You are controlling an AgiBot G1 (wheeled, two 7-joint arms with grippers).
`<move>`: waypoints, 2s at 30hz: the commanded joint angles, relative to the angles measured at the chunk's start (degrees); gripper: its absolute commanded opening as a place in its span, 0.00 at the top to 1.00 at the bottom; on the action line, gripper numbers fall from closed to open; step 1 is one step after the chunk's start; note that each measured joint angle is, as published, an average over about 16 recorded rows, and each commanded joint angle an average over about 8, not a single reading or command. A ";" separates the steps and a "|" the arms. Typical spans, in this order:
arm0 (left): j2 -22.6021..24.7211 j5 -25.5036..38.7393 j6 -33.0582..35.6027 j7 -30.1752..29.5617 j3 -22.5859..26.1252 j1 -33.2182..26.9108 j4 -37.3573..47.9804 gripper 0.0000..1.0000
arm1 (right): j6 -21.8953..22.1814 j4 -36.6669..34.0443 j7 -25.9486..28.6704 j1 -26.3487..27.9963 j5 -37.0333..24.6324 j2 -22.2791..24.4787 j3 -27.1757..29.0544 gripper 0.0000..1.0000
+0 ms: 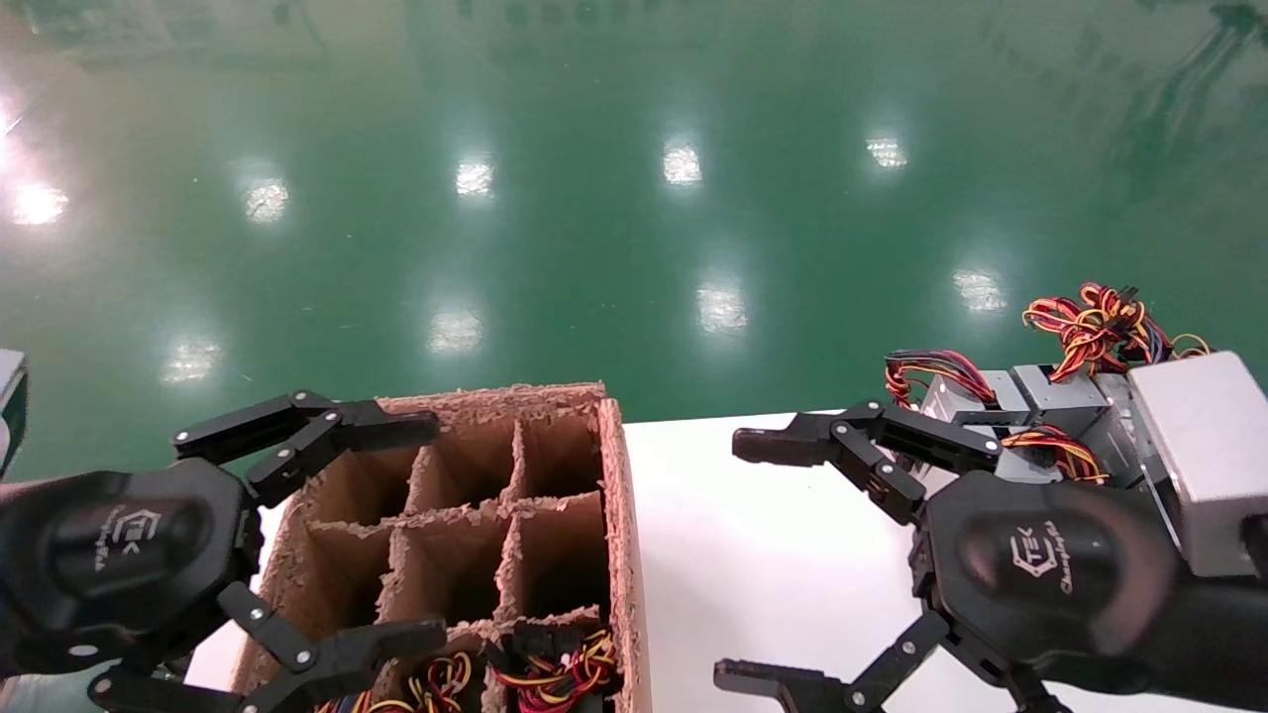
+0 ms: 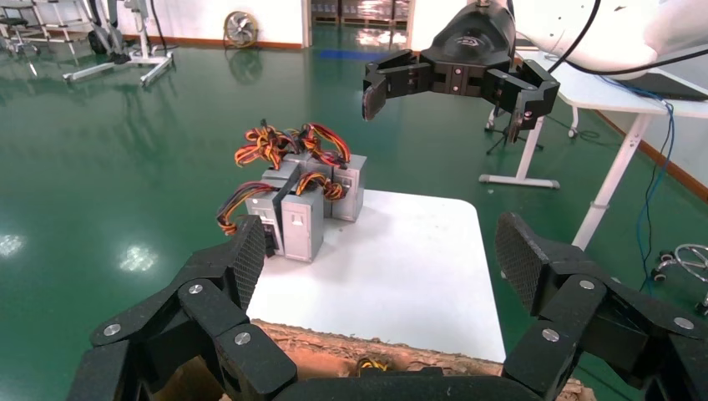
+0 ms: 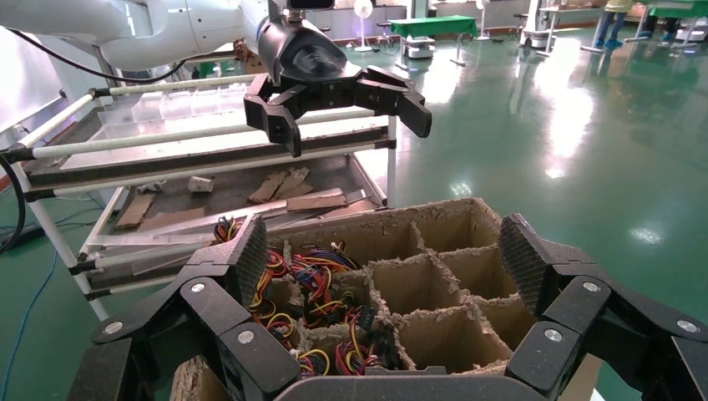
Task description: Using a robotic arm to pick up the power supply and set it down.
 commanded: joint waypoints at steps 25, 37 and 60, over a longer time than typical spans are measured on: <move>0.00 0.00 0.00 0.00 0.00 0.00 0.00 1.00 | -0.01 0.00 0.01 0.00 -0.01 0.00 0.02 0.00; 0.00 0.00 0.00 0.00 0.00 0.00 0.00 1.00 | -2.83 0.04 0.41 1.81 -4.62 -1.34 -3.63 0.00; 0.00 0.00 0.00 0.00 0.00 0.00 0.00 1.00 | 0.68 1.36 3.10 8.22 -23.09 -14.26 -17.54 0.37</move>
